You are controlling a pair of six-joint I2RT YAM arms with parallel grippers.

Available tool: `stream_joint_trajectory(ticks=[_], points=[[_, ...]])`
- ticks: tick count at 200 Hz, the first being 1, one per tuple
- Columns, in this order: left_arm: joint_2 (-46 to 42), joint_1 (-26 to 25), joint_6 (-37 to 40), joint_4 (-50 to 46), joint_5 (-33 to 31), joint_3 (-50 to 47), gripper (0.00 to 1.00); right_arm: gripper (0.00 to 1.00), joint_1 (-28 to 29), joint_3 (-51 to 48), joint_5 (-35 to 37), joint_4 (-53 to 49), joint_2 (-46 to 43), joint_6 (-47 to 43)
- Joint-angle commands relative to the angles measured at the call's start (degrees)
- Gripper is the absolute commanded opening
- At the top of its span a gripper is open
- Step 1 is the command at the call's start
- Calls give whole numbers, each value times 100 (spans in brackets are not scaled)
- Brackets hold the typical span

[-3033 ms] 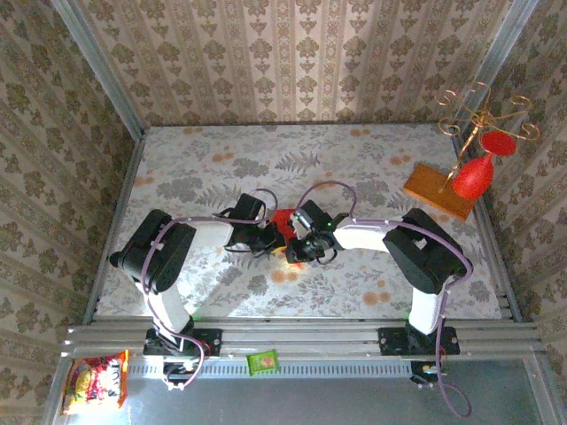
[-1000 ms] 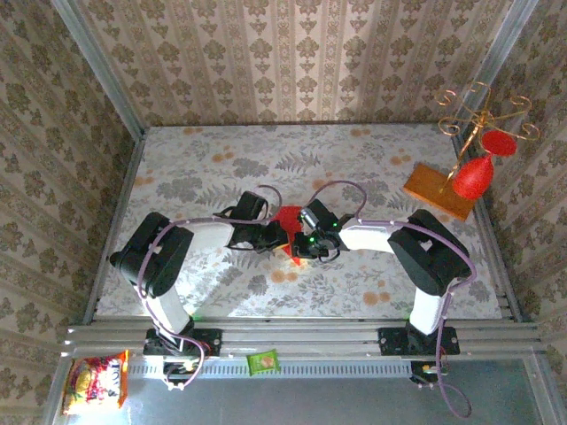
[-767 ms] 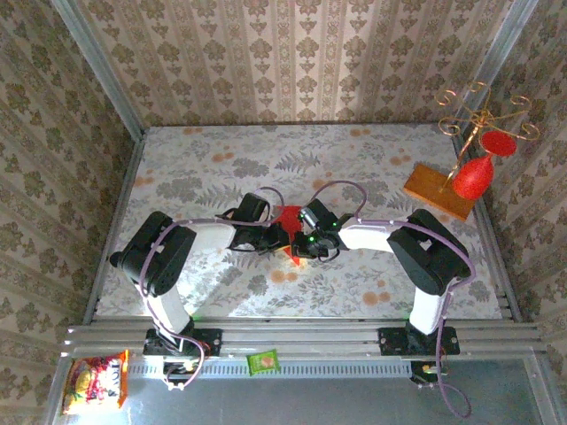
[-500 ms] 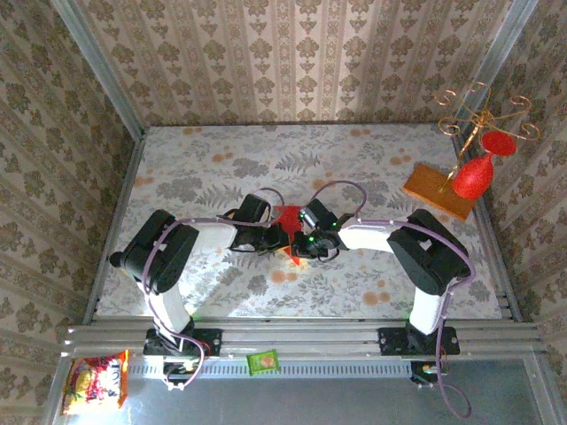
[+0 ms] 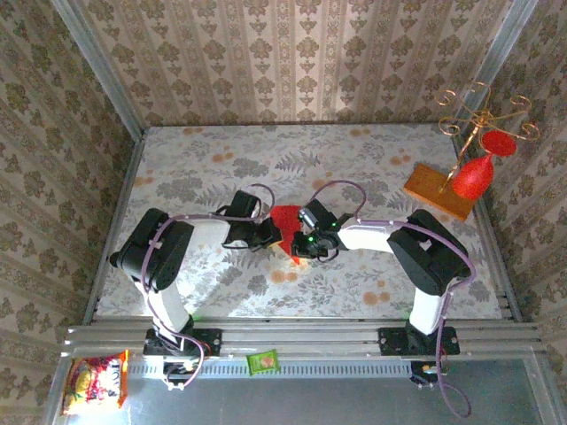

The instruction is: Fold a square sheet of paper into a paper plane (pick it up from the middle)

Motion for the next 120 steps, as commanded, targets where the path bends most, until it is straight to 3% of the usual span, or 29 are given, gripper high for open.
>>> stream_joint_trajectory(ticks=[1, 60, 120], points=[[260, 417, 322, -415, -761, 38, 7, 10, -19, -194, 560, -1069, 324, -60], [336, 1218, 759, -522, -550, 230, 8, 10, -20, -173, 505, -981, 299, -107], [-555, 1222, 908, -905, -352, 377, 15, 17, -22, -86, 116, -288, -411, -635]])
